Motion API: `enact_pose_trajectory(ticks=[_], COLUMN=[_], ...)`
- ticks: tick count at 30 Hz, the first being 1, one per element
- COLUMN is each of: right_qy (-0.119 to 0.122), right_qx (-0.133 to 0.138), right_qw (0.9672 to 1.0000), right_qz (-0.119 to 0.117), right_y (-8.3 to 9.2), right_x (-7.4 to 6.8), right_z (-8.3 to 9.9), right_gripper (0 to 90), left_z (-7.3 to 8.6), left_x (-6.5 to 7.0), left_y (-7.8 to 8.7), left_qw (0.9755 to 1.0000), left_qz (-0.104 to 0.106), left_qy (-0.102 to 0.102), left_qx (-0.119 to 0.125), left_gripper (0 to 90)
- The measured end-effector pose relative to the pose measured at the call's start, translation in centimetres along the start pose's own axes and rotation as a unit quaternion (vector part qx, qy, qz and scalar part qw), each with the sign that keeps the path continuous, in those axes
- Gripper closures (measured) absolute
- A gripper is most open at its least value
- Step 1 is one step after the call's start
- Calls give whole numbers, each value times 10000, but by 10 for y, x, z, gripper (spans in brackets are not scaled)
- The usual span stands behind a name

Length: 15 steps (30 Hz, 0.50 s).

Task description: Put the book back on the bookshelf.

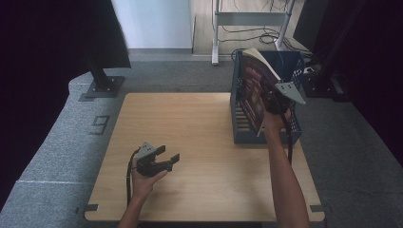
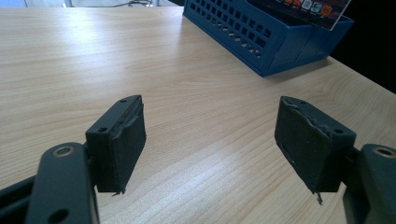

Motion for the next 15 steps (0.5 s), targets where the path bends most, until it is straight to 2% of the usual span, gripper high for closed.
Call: enact_pose_trajectory(ticks=[5, 15], right_qy=[-114, -99], right_qx=[28, -28], right_qw=[9999, 9999], right_qz=[47, 61], right_y=[-7, -19], right_x=[3, 2], right_z=[-1, 5], right_gripper=[815, 815], left_z=[0, -1], left_x=[-2, -3], left_y=[1, 2], left_qw=[10000, 10000], left_qz=[6, 15], left_qy=[34, 82], left_qx=[16, 31], left_gripper=[247, 248])
Point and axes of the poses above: each handheld gripper's, and its own axes: y roughly backward along the jaws, z roughly out of its underside, x roughly to its right, the point moved 6 cm from there along -y, roughly forward along the jaws, and after that the axes turned 14 degrees about y, right-handed, at the moved point
